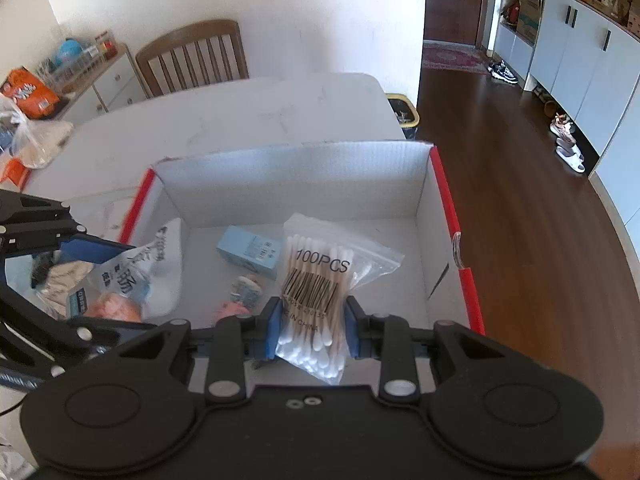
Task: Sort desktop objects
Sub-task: 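Lift and carry the chicken packet and cotton-swab bag over the red box, then open the left gripper to drop the chicken packet while the right gripper releases the swab bag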
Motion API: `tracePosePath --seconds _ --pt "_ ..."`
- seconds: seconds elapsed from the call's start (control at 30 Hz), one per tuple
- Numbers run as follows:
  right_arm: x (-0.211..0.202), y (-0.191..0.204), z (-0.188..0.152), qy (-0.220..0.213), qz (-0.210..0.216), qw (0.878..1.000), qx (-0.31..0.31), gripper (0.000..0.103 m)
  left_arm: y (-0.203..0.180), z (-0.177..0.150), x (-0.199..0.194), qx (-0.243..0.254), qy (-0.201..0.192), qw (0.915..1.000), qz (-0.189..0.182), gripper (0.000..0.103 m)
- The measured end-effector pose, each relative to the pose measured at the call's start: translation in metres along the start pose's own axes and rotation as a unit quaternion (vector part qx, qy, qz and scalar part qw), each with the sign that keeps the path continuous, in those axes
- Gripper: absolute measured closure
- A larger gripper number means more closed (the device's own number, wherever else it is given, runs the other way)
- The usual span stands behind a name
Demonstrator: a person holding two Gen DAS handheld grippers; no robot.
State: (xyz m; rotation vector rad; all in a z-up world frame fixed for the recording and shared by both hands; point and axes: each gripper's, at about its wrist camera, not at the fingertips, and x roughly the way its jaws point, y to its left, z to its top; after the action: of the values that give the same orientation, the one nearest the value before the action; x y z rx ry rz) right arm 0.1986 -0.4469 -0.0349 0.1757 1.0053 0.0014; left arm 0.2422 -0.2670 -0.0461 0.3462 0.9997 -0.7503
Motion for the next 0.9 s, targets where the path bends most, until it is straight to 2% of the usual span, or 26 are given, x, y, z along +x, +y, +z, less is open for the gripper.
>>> tracePosePath --seconds 0.37,0.57,0.9 --pt "0.040 -0.012 0.004 0.034 -0.008 0.999 -0.010 0.072 0.006 0.014 0.037 -0.012 0.035 0.9992 0.015 0.040" --pt "0.061 -0.008 0.012 0.050 -0.014 0.998 -0.017 0.072 -0.001 0.023 0.051 0.004 0.053 0.9983 0.025 0.040" --pt "0.090 -0.003 0.020 0.078 -0.036 0.996 -0.029 0.072 -0.009 0.022 0.066 0.002 0.080 0.9963 0.031 0.040"
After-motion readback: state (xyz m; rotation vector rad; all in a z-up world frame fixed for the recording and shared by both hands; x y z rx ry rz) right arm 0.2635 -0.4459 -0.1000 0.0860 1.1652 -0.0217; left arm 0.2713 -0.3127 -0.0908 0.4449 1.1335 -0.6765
